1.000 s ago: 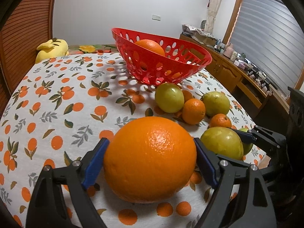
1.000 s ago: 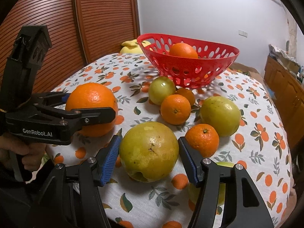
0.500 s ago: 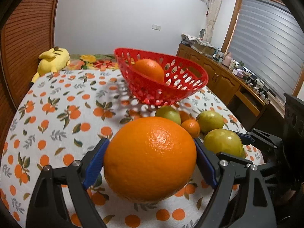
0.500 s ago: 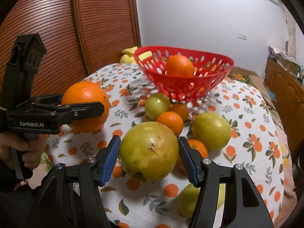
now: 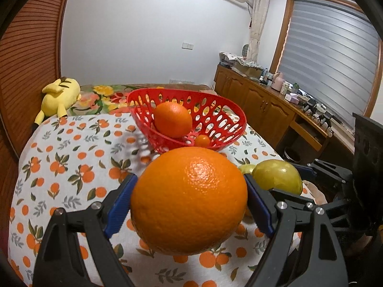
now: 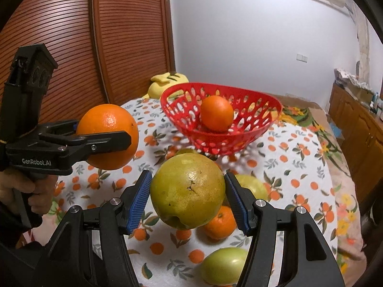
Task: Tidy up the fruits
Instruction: 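Lift and carry the pomelo and orange over the red basket with both tools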
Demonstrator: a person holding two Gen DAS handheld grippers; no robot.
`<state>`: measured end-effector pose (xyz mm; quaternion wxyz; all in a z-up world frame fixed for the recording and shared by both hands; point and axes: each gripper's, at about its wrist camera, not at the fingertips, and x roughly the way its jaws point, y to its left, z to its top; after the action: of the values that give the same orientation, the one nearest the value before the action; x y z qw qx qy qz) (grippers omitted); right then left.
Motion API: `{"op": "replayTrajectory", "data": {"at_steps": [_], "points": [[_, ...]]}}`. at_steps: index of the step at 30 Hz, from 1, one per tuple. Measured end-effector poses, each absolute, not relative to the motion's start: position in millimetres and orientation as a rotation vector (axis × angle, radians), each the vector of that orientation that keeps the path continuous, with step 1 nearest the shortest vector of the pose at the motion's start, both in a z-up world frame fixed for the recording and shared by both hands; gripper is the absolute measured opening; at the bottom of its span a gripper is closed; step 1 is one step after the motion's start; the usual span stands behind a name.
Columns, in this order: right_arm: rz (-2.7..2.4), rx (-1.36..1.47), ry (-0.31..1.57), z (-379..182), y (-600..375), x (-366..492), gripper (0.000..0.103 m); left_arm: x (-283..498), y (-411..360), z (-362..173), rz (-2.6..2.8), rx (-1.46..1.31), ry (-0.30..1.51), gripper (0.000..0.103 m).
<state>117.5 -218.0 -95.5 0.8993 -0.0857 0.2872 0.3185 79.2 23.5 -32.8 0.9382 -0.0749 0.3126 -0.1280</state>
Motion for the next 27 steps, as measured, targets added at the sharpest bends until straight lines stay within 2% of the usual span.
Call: {"op": "replayTrajectory", "data": {"at_steps": [12, 27], "points": [[0.649, -0.188, 0.543, -63.4, -218.7, 130.6, 0.063, 90.4, 18.2, -13.4, -0.267, -0.14, 0.604, 0.086], [0.653, -0.168, 0.552, -51.1, -224.6, 154.5, 0.063, 100.6, 17.8, -6.0, -0.268, -0.135, 0.596, 0.086]]}}
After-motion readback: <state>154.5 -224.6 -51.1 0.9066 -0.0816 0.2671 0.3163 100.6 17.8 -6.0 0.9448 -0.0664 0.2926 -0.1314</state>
